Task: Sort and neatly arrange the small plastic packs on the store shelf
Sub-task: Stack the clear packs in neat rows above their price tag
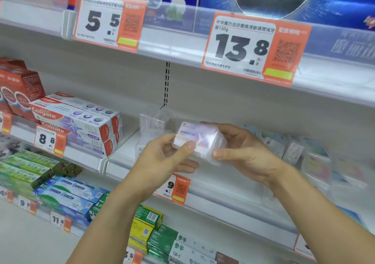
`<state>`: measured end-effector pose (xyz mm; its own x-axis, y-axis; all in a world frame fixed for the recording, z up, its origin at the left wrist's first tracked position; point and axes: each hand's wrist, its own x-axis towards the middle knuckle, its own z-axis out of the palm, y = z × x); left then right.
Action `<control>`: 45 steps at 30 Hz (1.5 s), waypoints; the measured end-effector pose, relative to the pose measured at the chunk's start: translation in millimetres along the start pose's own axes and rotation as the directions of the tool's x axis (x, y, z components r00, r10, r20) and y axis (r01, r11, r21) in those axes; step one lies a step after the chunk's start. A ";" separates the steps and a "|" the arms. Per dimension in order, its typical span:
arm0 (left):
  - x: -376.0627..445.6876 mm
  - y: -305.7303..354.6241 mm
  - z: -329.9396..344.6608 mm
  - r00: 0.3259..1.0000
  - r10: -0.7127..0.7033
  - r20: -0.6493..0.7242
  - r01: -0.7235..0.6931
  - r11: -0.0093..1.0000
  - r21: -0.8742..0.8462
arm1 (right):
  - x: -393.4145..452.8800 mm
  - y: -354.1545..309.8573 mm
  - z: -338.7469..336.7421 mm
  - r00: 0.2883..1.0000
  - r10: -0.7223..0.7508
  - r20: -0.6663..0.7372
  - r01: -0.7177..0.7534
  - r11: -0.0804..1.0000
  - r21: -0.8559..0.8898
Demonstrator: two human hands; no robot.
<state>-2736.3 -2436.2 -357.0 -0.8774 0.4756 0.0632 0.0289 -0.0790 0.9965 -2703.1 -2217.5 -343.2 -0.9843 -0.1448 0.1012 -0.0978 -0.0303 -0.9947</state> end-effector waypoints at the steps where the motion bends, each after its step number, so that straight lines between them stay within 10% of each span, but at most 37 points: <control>1: 0.4 -1.9 -2.3 0.998 0.041 -0.047 -0.039 0.999 0.030 | -1.2 -2.3 -1.6 1.000 0.023 -0.017 -0.024 0.998 -0.059; 7: -3.7 -8.0 6.3 0.978 0.184 -0.101 -0.147 0.944 0.296 | -6.3 -6.7 12.8 0.987 0.056 -0.148 -0.083 0.980 -0.181; 11: 7.8 -13.6 -21.0 0.871 0.479 -0.108 -0.232 0.596 0.769 | -5.0 4.8 11.0 0.951 -0.006 -0.310 -0.124 0.908 -0.400; 16: 19.9 -40.1 -48.0 0.959 0.265 -0.101 -0.018 0.413 0.911 | -4.9 28.5 17.4 0.952 -0.088 -0.292 -0.140 0.726 -0.673; 24: 9.4 -27.5 -55.4 0.969 0.244 -0.040 -0.122 0.610 0.783 | 1.1 28.2 23.2 0.991 -0.044 -0.129 -0.057 0.722 -0.689; 38: 6.2 -26.9 -59.0 0.969 0.247 -0.017 -0.145 0.621 0.770 | 8.2 10.0 23.6 0.991 0.126 -0.046 -0.121 0.693 -0.711; 43: 3.8 -24.7 -58.8 0.954 0.298 -0.040 -0.163 0.624 0.765 | 54.0 1.9 16.7 0.929 -0.207 -0.306 -0.121 0.611 -0.782; 45: 7.2 -18.2 -63.9 0.932 0.352 -0.083 -0.172 0.634 0.754 | 82.7 0.5 13.8 0.967 -0.125 -0.224 -0.121 0.547 -0.828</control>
<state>-2773.7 -2487.3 -378.2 -0.8477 0.3425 0.4050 0.5303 0.5286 0.6628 -2782.5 -2243.2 -335.1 -0.9720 0.0850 0.2190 -0.0566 0.8201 -0.5694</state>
